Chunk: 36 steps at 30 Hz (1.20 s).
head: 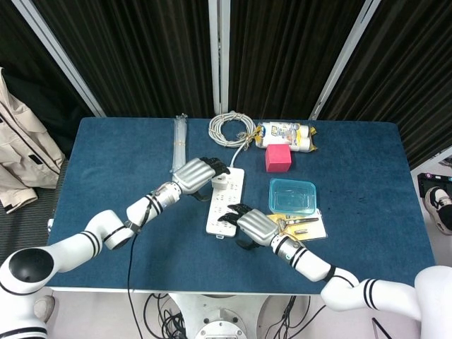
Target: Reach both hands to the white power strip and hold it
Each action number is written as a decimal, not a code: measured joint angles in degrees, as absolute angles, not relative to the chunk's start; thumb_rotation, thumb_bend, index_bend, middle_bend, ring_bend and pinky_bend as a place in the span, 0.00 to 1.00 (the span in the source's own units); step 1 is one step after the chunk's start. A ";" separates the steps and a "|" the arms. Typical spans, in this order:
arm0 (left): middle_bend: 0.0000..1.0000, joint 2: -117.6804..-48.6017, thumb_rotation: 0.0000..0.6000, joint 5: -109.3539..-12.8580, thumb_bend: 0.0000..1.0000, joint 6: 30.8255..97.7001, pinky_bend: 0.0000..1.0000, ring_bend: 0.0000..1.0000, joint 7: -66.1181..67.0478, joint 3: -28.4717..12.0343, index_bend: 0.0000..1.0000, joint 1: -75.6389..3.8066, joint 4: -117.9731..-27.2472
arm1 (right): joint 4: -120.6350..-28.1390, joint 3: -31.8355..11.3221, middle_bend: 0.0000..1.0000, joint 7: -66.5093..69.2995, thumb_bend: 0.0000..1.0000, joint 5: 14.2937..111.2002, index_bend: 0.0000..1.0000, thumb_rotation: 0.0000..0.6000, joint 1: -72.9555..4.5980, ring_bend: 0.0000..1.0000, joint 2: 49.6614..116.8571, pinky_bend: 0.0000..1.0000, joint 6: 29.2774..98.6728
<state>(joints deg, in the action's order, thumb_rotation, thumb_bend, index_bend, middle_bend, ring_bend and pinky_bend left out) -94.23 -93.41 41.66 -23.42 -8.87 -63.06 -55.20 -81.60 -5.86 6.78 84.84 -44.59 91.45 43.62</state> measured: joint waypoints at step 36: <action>0.57 -111.20 1.00 -97.35 0.41 47.29 0.68 0.56 -38.65 1.22 0.52 -69.68 -23.82 | -74.75 -3.16 0.21 17.42 0.43 85.83 0.10 1.00 -46.40 0.07 94.15 0.13 44.69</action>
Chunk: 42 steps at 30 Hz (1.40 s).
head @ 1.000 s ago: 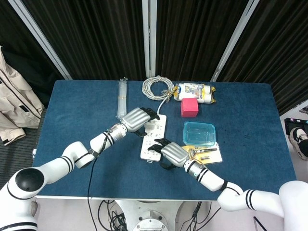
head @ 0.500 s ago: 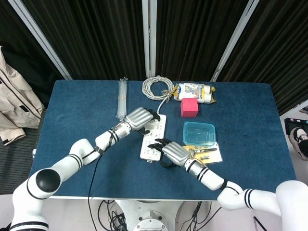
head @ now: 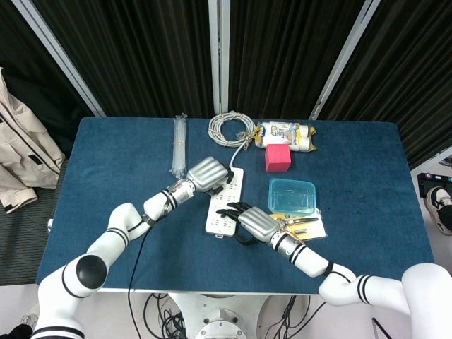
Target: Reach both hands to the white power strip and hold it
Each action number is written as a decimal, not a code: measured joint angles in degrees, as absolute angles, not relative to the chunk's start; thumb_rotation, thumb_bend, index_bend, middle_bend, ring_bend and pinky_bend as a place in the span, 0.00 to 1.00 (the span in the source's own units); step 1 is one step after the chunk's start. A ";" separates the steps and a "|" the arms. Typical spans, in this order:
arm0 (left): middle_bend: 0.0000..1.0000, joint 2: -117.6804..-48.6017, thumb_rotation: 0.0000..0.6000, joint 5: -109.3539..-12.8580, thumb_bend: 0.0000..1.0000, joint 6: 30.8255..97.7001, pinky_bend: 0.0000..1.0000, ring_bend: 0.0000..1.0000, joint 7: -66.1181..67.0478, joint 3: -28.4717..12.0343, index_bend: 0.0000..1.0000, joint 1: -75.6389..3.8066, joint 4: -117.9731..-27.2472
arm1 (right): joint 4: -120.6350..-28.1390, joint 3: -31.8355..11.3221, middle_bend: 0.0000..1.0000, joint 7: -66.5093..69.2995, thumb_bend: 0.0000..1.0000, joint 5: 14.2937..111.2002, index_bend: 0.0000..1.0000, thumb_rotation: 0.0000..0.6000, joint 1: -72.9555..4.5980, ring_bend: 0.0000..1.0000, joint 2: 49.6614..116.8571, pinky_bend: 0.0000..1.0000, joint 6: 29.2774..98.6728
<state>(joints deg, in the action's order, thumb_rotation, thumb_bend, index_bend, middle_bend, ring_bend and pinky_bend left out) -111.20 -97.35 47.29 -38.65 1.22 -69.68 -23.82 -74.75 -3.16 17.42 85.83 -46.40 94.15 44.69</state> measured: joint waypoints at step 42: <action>0.70 -112.24 1.00 -93.82 0.45 56.45 0.91 0.70 -40.16 1.54 0.56 -66.47 -17.69 | -74.34 -2.67 0.21 18.01 0.43 85.19 0.08 1.00 -46.63 0.07 94.60 0.14 45.66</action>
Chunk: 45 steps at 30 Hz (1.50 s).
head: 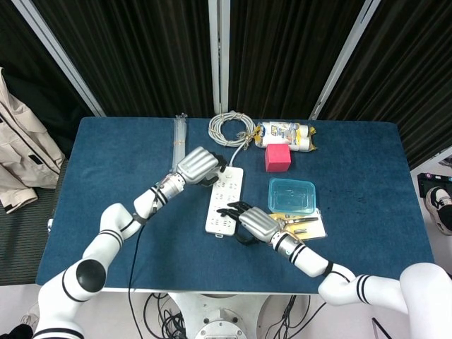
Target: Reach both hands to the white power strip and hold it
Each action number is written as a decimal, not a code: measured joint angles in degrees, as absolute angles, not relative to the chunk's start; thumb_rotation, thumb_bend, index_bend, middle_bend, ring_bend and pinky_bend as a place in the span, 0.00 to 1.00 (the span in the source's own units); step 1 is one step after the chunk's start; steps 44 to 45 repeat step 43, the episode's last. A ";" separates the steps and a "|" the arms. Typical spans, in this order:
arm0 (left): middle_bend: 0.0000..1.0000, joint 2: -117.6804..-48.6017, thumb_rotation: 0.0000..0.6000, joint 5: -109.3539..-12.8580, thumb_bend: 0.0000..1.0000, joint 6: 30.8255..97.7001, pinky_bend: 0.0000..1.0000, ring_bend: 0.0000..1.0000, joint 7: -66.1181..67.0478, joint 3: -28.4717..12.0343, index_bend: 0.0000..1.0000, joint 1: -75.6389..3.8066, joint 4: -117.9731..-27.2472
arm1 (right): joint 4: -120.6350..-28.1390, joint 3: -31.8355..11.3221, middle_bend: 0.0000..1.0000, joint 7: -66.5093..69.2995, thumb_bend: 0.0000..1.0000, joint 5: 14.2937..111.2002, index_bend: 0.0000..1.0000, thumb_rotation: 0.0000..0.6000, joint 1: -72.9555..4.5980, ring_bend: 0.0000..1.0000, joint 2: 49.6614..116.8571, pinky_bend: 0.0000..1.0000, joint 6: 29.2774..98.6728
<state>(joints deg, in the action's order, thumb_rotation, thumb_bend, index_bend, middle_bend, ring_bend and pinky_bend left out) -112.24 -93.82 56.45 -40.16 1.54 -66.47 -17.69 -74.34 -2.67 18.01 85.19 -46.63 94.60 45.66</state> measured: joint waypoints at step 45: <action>0.15 -63.11 1.00 -70.89 0.13 86.85 0.14 0.08 0.92 2.57 0.10 -16.52 -90.88 | -98.72 5.25 0.12 0.85 0.22 86.54 0.01 1.00 -9.26 0.00 57.31 0.07 91.44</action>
